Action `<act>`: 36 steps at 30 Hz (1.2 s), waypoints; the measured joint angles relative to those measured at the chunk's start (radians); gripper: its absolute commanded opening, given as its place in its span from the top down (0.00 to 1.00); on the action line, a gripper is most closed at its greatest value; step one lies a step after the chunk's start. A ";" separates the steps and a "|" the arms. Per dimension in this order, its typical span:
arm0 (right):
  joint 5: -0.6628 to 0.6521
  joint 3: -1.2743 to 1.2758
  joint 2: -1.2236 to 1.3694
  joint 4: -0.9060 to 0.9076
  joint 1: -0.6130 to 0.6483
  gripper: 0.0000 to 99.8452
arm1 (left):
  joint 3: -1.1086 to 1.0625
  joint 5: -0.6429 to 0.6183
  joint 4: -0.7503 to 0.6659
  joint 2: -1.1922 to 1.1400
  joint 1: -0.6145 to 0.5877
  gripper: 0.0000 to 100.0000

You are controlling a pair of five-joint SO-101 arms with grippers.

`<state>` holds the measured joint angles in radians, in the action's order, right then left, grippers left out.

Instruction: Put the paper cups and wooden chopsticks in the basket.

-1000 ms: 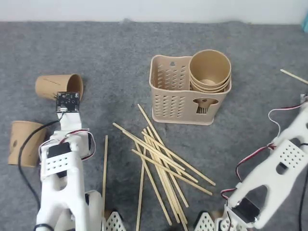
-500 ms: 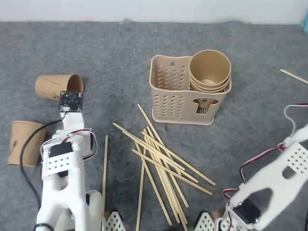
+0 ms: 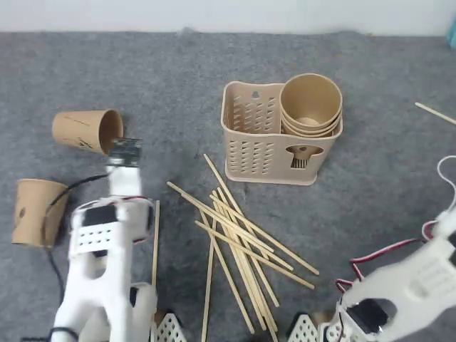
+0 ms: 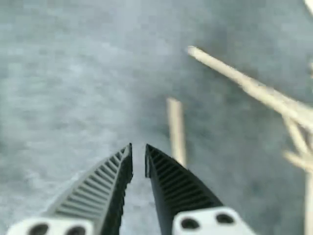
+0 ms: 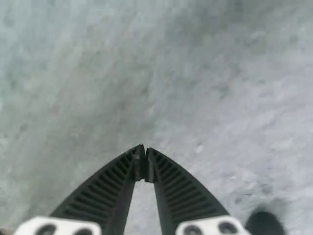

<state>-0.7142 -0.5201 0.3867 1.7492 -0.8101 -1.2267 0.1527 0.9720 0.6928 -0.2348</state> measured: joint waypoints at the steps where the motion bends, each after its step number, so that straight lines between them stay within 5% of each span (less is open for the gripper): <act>1: -0.003 0.043 -0.014 -0.005 0.000 0.99 | 0.000 0.000 0.012 0.000 0.038 0.93; 5: -0.003 0.196 -0.044 -0.055 0.000 0.99 | 0.015 -0.005 0.018 0.000 0.152 0.85; 11: -0.152 0.368 -0.107 -0.068 0.011 0.99 | 0.066 -0.087 0.018 0.000 0.153 0.83; 23: -0.267 0.750 -0.721 -0.157 0.187 0.99 | 0.195 -0.094 0.057 0.002 -0.270 0.83; 29: -0.213 0.784 -1.037 -0.161 0.468 0.95 | 0.236 -0.094 0.064 0.003 -0.543 0.83; 36: -0.020 0.784 -1.089 -0.133 0.991 0.93 | 0.236 -0.094 -0.038 0.003 -0.802 0.83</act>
<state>-0.7342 0.2639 -0.7027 1.6157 0.1811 -0.9904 0.0591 0.9337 0.6958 -1.0372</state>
